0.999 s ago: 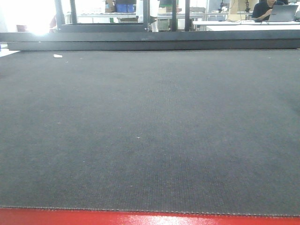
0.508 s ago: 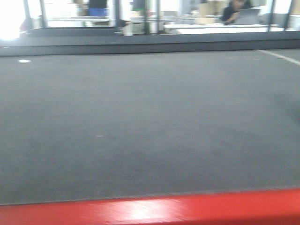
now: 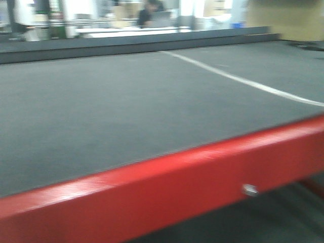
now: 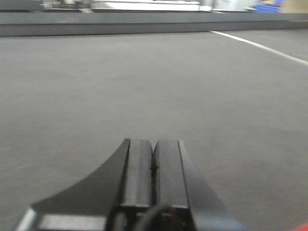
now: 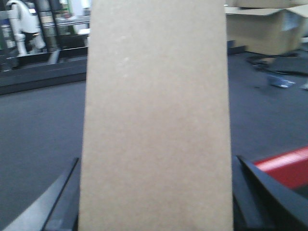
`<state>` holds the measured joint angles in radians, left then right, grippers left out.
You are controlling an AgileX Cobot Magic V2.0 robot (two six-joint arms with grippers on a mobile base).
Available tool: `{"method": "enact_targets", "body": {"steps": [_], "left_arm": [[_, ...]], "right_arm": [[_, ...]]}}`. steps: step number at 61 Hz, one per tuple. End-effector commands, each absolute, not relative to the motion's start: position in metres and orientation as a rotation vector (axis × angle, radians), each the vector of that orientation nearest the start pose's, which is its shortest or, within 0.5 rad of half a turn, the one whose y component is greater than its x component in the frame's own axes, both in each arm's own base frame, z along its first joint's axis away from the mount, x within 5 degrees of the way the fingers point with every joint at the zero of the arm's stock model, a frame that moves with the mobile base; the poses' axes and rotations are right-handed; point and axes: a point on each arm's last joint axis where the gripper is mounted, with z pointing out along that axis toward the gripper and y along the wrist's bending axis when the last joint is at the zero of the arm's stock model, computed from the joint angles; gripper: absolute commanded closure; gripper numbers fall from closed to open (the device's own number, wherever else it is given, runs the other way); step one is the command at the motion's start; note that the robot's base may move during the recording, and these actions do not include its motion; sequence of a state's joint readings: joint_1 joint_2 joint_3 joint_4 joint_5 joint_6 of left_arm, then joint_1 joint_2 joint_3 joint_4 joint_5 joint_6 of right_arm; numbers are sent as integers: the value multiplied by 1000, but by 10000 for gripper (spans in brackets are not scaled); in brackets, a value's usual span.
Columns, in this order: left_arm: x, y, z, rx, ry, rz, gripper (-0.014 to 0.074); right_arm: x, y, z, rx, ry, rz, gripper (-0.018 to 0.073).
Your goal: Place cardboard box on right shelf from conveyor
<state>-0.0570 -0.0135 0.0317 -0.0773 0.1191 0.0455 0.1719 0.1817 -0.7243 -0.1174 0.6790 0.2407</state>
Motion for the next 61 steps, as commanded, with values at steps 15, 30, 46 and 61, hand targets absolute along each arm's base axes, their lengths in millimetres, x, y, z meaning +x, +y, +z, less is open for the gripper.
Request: {"method": "enact_targets", "body": {"steps": [15, 30, 46, 61], "left_arm": [[56, -3, 198, 18, 1530, -78, 713], [56, -3, 198, 18, 1530, -78, 712], [56, -3, 198, 18, 1530, -78, 713], [56, -3, 198, 5, 1530, -64, 712]], "right_arm": [[10, -5, 390, 23, 1502, 178, 335], [10, -5, 390, 23, 1502, 178, 335], [10, -5, 390, 23, 1502, 178, 335], [10, -5, 390, 23, 1502, 178, 335]]}}
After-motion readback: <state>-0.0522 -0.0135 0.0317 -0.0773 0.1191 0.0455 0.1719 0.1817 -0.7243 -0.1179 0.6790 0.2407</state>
